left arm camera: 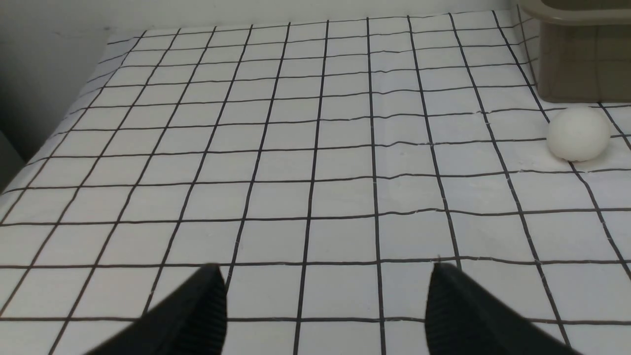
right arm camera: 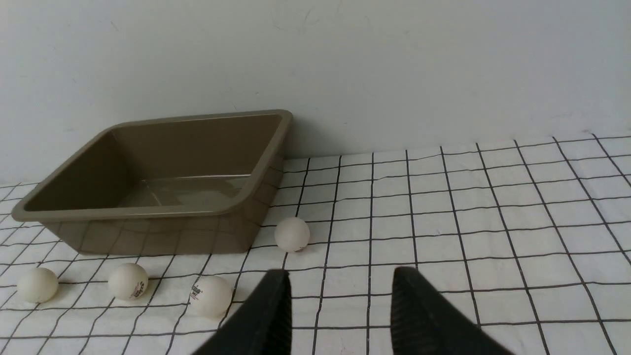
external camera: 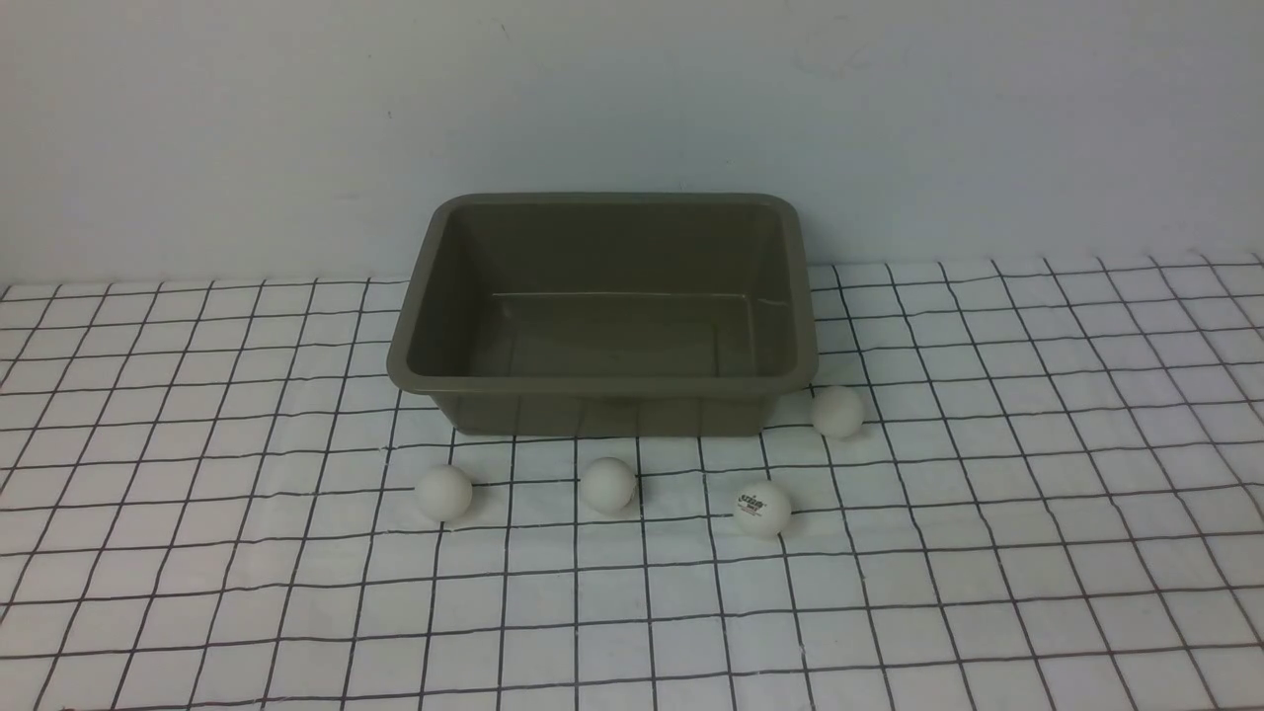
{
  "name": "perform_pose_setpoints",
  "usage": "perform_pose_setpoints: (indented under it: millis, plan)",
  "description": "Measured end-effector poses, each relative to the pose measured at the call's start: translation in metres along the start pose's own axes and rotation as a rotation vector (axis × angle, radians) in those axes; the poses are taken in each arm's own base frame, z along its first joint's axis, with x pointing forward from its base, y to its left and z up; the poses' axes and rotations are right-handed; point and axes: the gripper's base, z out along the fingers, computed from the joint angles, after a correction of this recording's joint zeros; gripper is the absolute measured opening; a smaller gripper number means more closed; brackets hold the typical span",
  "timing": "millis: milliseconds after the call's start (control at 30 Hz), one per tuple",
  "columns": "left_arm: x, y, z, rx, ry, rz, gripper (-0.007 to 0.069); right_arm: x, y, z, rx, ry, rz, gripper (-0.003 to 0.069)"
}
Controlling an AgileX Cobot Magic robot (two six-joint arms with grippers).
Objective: Put the table tennis balls into the box on the white checkered tablecloth.
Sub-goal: 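Reach for and grasp a ping pong ball on the table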
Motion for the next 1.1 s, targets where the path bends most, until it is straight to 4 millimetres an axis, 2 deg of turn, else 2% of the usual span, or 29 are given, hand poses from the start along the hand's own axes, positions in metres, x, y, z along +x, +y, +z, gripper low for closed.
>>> perform_pose_setpoints:
  millis: [900, 1100]
  plan:
    - [-0.0002, 0.0, 0.0001, 0.0, -0.005, -0.002, 0.0489, -0.0001, 0.0014, -0.0002, -0.015, 0.002, 0.021, 0.0262]
    - [-0.0066, -0.0035, 0.0005, 0.045, -0.09, -0.14, 0.0489, 0.0016, 0.0017, -0.0002, -0.018, 0.021, 0.021, 0.0262]
